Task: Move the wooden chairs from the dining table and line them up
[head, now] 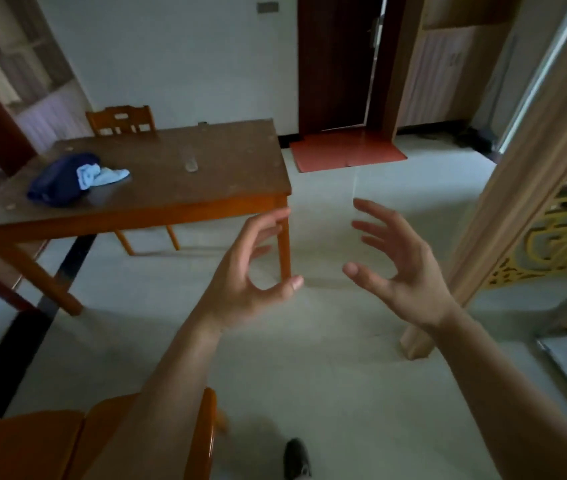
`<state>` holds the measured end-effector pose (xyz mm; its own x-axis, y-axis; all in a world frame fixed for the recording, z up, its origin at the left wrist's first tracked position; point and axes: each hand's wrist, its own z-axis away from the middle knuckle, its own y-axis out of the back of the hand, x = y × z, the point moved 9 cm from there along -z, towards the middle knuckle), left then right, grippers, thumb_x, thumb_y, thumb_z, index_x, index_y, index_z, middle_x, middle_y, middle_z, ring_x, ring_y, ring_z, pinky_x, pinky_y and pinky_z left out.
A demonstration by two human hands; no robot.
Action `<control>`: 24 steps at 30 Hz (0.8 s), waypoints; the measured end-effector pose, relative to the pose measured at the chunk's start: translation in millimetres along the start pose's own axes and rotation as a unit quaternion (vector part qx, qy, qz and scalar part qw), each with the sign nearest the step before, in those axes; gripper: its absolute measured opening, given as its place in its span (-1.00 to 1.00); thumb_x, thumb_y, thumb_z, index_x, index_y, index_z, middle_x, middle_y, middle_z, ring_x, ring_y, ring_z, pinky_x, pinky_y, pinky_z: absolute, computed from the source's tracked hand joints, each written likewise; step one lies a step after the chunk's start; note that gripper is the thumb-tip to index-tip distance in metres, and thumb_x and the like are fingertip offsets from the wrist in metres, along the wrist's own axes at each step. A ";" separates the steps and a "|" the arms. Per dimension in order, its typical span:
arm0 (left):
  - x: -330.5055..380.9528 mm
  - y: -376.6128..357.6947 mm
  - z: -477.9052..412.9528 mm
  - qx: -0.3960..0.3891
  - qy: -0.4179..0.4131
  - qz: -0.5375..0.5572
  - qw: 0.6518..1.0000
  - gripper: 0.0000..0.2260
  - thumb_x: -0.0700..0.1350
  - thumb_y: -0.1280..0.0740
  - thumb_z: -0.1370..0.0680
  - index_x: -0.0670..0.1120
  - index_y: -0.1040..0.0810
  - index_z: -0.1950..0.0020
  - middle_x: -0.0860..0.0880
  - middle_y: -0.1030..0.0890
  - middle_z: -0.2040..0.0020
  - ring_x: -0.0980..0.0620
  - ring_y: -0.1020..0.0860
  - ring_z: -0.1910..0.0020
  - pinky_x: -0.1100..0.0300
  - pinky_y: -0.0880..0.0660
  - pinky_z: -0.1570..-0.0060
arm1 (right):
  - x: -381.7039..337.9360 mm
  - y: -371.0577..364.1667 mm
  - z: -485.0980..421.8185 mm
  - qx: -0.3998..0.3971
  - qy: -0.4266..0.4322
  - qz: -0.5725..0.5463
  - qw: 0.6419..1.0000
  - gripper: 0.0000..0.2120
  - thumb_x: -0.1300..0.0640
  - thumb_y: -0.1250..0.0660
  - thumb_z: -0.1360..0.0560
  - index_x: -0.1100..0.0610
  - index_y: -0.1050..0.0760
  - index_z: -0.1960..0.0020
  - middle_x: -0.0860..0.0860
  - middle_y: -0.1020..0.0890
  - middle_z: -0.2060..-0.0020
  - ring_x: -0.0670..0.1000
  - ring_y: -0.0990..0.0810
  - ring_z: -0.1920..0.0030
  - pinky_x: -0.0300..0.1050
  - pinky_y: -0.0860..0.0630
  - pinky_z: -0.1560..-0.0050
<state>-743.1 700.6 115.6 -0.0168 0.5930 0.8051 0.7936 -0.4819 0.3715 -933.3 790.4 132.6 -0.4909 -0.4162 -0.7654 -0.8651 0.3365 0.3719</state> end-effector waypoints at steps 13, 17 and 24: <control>-138.8 -7.3 -313.5 -0.001 -0.017 0.045 0.999 -0.32 0.07 -0.53 -0.44 0.21 -0.37 -0.51 0.11 -0.41 -0.55 0.06 -0.42 -0.54 -0.05 -0.40 -0.46 | 177.8 84.8 -249.9 0.025 -0.004 0.033 0.999 -0.34 -0.29 -0.50 -0.42 -0.23 -0.38 -0.45 -0.04 -0.50 -0.44 -0.02 -0.60 -0.34 0.14 -0.58 -0.30; -195.3 -35.5 -404.7 -0.024 -0.024 0.033 0.999 -0.31 0.07 -0.52 -0.46 0.12 -0.33 -0.54 0.10 -0.39 -0.56 0.01 -0.42 -0.54 -0.20 -0.40 -0.48 | 261.1 121.2 -309.3 0.044 -0.020 0.029 0.998 -0.35 -0.23 -0.53 -0.41 -0.23 -0.39 -0.44 -0.03 -0.51 -0.43 -0.01 -0.61 -0.32 0.11 -0.59 -0.30; -281.0 -64.4 -576.0 -0.003 -0.019 0.020 1.000 -0.34 0.03 -0.50 -0.49 0.13 -0.32 -0.55 0.10 -0.39 -0.56 0.00 -0.41 -0.54 -0.20 -0.41 -0.48 | 409.0 179.2 -455.5 0.049 -0.033 -0.008 0.998 -0.32 -0.32 -0.51 -0.38 -0.13 -0.44 -0.42 -0.01 -0.54 -0.40 -0.04 -0.62 -0.30 -0.01 -0.58 -0.29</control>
<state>-1139.8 193.4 131.8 0.0382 0.5978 0.8007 0.7899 -0.5089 0.3422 -1336.0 295.7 125.5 -0.4665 -0.3659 -0.8053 -0.8569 0.4127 0.3089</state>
